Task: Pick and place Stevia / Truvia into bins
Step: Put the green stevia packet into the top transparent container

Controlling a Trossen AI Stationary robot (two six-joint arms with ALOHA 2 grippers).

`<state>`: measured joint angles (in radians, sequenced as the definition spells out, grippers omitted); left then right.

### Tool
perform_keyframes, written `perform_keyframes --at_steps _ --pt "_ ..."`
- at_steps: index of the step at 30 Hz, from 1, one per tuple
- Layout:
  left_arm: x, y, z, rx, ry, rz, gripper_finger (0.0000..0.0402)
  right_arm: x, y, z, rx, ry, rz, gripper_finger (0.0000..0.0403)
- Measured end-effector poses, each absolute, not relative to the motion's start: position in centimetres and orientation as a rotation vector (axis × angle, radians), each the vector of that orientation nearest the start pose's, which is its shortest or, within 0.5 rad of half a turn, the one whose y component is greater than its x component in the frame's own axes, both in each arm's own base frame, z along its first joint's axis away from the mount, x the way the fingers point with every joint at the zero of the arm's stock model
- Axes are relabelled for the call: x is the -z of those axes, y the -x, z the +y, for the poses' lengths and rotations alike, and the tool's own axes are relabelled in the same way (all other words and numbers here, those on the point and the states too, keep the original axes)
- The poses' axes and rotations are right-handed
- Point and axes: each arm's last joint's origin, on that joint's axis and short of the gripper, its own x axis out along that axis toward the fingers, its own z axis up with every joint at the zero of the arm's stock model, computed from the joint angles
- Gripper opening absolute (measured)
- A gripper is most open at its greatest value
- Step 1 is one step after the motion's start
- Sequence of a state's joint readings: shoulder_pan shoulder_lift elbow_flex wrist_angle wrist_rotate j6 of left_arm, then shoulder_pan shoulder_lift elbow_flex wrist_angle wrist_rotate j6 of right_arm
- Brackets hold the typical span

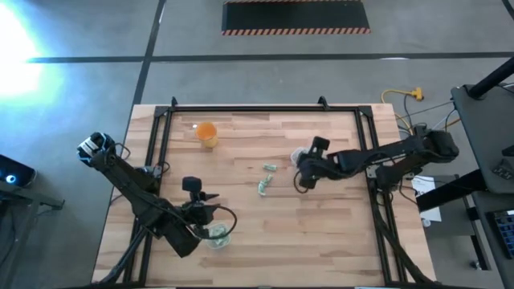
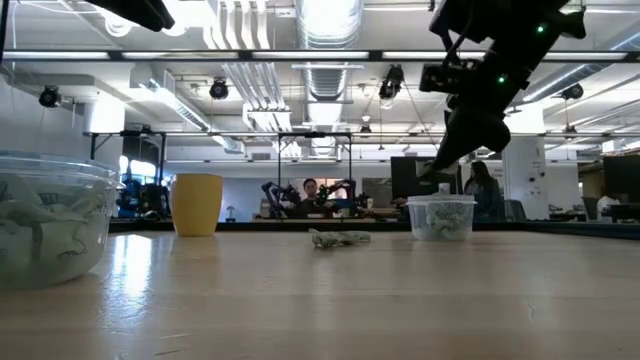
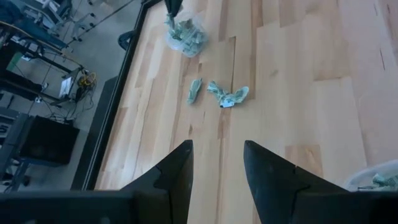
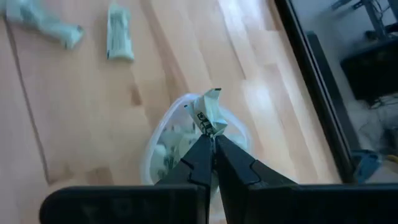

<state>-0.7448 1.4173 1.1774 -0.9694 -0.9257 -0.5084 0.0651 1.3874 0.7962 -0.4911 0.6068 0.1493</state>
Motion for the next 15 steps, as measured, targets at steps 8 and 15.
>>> perform_keyframes --at_steps 8,15 --pt "-28.4 -20.9 -16.0 -0.352 -0.42 0.723 0.0125 -18.0 -24.3 -1.0 0.519 0.219 0.966 0.0009" --pt "-28.4 -20.9 -16.0 -0.355 -0.42 0.723 0.0125 -17.3 -24.4 -1.7 0.54 0.212 0.996 0.0009"
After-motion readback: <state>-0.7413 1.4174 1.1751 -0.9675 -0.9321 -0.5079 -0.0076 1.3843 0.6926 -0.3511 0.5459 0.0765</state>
